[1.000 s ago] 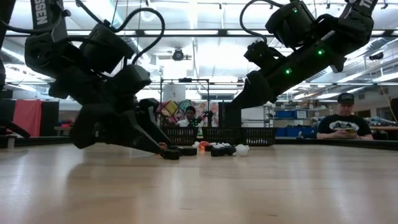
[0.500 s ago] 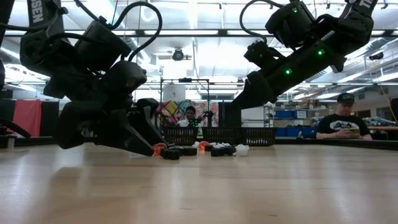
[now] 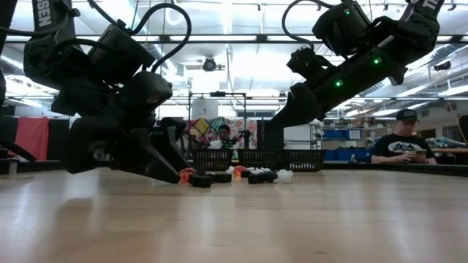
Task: Sort game pieces by color
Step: Put the orange game piece into the left black basket
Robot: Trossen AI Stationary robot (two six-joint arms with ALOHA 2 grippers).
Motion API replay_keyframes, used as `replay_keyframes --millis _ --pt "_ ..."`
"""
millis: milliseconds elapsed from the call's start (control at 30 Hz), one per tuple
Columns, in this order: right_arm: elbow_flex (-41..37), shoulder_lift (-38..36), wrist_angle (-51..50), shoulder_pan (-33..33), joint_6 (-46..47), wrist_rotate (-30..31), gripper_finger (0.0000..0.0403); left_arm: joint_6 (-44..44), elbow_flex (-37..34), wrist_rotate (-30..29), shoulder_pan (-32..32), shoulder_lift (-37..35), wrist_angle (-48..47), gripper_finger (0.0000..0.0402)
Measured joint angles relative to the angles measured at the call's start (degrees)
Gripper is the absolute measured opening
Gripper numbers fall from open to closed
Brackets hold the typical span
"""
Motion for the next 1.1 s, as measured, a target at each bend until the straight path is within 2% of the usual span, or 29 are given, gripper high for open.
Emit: replay_keyframes --millis 200,400,1100 --pt "0.0 0.0 0.1 0.0 0.0 0.0 0.0165 -0.7 0.0 0.2 0.0 0.0 -0.1 0.0091" --pt "0.0 0.0 0.2 0.0 0.2 0.0 0.0165 -1.6 0.0 -0.1 0.1 0.0 0.1 0.0068" --pt "0.0 0.0 -1.9 0.1 0.2 0.1 0.0165 -1.3 -0.1 -0.6 4.4 -0.2 4.8 0.0061"
